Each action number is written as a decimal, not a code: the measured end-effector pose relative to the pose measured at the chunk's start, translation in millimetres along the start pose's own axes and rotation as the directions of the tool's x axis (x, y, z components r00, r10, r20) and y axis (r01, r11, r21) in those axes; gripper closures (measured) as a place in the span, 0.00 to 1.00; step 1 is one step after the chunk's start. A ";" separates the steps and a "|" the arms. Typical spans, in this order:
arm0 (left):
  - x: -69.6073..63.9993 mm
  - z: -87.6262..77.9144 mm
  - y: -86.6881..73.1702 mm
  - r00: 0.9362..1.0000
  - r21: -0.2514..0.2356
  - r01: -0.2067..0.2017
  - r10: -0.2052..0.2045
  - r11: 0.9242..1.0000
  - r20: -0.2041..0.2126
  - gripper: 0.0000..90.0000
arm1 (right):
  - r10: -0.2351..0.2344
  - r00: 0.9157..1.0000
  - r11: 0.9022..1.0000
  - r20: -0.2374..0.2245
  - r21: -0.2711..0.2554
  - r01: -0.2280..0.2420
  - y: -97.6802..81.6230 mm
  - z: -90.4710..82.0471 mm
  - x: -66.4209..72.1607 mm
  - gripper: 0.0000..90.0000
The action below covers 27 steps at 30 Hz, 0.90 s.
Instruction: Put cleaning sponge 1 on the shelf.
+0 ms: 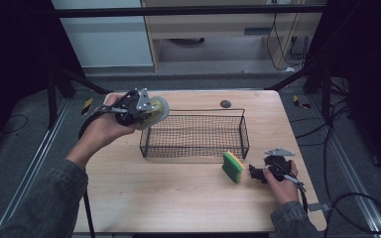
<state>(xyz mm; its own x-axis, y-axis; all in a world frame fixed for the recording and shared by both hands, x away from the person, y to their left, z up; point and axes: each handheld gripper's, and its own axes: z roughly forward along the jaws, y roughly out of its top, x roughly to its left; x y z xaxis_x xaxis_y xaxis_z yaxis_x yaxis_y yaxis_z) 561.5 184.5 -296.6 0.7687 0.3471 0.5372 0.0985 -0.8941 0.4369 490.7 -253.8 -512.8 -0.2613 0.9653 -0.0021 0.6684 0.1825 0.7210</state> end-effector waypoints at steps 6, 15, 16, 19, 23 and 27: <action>-4.7 -3.8 10.2 1.000 -0.009 -0.012 0.012 1.000 0.002 0.78 | -0.001 1.000 1.000 -0.003 -0.001 0.001 -0.1 -0.1 -0.2 0.01; -7.3 -4.8 22.3 0.998 0.000 -0.059 0.059 0.998 -0.009 0.78 | -0.006 1.000 1.000 -0.005 -0.003 0.006 -0.3 0.0 -0.7 0.01; -7.0 -3.0 22.2 0.998 -0.001 -0.063 0.063 0.998 -0.008 0.78 | -0.006 1.000 1.000 -0.005 -0.003 0.006 -0.3 0.0 -0.7 0.01; -4.8 4.2 21.1 0.998 -0.009 -0.064 0.064 0.998 0.003 0.78 | -0.011 1.000 1.000 -0.008 -0.002 0.011 -0.2 0.1 -1.2 0.01; -4.3 10.5 20.8 0.998 -0.006 -0.069 0.069 0.998 0.010 0.78 | -0.013 1.000 1.000 -0.008 -0.002 0.013 -0.1 0.2 -1.4 0.01; -4.3 17.7 22.9 0.996 0.008 -0.091 0.090 0.996 0.019 0.78 | -0.012 1.000 1.000 -0.008 -0.002 0.012 -0.1 0.2 -1.3 0.01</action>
<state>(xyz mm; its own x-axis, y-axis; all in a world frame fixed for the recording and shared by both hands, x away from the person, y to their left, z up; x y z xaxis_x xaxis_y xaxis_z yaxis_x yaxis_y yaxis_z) 571.6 157.5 -301.7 0.7864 0.2593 0.5607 0.0336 -0.9242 0.3804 491.1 -255.0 -513.0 -0.2754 0.9613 -0.0053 0.6639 0.1942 0.7222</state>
